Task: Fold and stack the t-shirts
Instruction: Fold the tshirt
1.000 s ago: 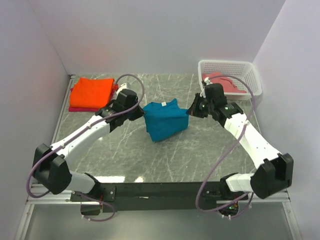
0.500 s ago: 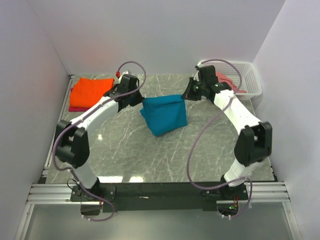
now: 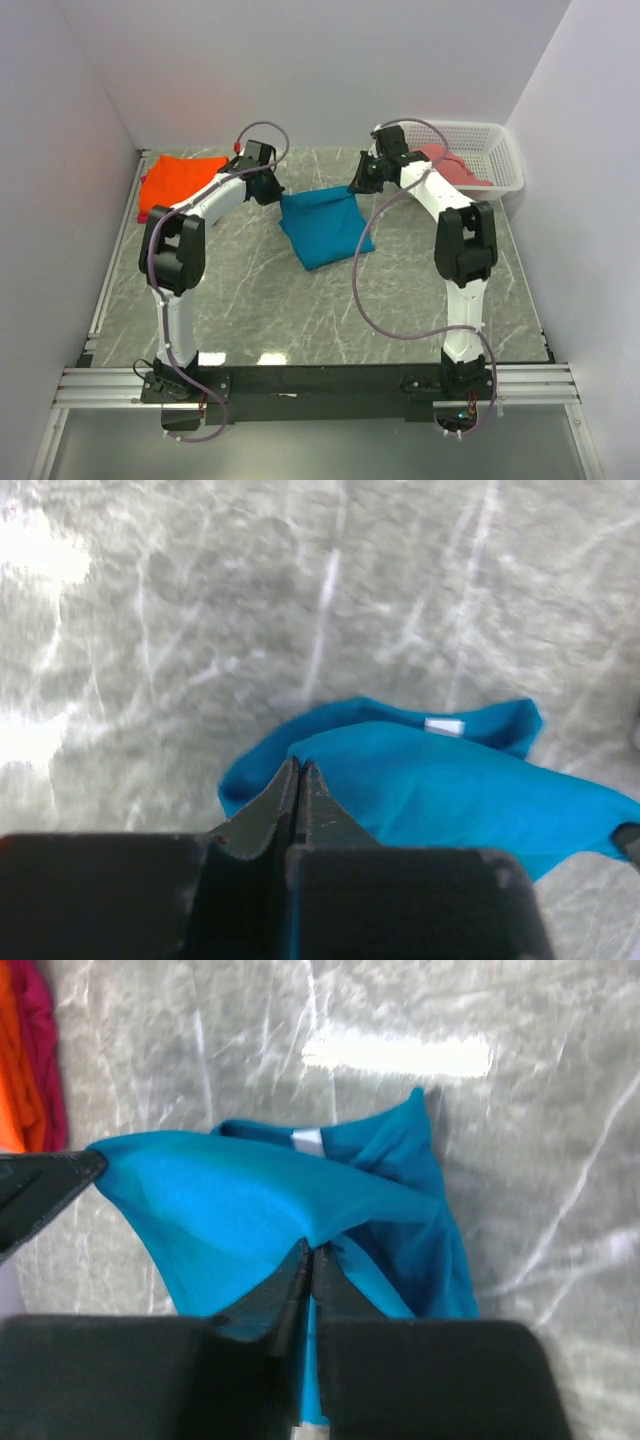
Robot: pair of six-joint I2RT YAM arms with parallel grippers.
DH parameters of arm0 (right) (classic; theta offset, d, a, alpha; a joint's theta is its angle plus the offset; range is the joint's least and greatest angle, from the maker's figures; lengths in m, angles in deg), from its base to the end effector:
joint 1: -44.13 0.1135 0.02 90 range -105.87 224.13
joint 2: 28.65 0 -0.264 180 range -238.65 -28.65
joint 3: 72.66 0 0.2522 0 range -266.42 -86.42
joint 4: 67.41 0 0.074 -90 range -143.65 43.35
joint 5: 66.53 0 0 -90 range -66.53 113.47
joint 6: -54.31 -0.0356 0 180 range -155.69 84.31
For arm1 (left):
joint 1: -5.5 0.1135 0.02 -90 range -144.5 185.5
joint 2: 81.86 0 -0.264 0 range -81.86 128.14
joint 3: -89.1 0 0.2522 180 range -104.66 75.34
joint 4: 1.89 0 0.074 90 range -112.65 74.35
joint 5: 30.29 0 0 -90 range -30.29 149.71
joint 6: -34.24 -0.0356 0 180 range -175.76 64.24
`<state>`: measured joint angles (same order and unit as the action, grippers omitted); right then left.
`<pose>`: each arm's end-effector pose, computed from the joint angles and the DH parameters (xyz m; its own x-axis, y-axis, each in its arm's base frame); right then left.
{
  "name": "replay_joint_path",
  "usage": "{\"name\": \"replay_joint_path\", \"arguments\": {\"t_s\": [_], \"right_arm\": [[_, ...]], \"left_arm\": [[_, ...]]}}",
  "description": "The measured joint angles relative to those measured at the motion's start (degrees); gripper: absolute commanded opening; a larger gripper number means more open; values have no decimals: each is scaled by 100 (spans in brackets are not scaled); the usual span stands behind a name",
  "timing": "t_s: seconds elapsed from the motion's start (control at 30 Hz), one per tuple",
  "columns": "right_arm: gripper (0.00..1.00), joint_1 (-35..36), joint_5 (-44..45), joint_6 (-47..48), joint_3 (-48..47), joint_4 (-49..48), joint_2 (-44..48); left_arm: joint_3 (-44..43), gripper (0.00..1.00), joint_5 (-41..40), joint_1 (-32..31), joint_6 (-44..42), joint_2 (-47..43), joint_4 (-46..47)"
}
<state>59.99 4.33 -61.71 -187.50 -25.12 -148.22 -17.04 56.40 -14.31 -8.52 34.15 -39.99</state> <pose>0.4537 0.1410 0.2436 -0.8400 0.1922 -0.5074 -0.1165 0.8495 0.5146 0.4312 -0.1531 0.2262 -0.6962 -0.5283 -0.4860 -0.3081 0.8314 -0.4624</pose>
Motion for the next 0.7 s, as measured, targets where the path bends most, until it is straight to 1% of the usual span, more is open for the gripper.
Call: {"name": "replay_joint_path", "arguments": {"t_s": [0.03,0.07,0.1,0.13,0.17,0.2,0.33,0.43,0.5,0.57,0.7], "right_arm": [[30,-2,-2,-24,-173,9,-186],[46,-2,-2,-61,-299,15,-308],[66,-2,0,-72,-424,15,-448],[69,-2,2,-57,-562,66,-568],[73,-4,13,-33,-678,105,-664],[73,-4,26,-17,-758,125,-723],[74,-4,85,20,-734,184,-643],[74,-4,83,15,-197,9,-219],[74,-4,-55,-11,433,-238,243],[74,-4,-214,-35,765,-308,527],[74,-4,-581,-122,597,-507,455]], "left_arm": [[-83,27,59,39,-33,131,-22],[-157,38,96,68,-63,240,-66],[-286,60,142,94,-94,378,-162],[-411,71,166,120,-149,503,-234],[-485,88,195,142,-160,586,-291],[-501,99,210,153,-177,625,-334],[-306,99,262,151,-153,481,-310],[280,99,374,122,-146,11,-197],[649,99,417,46,-127,-330,-81],[933,99,487,-140,-122,-667,26],[1196,99,780,-774,-114,-1078,509]]}}
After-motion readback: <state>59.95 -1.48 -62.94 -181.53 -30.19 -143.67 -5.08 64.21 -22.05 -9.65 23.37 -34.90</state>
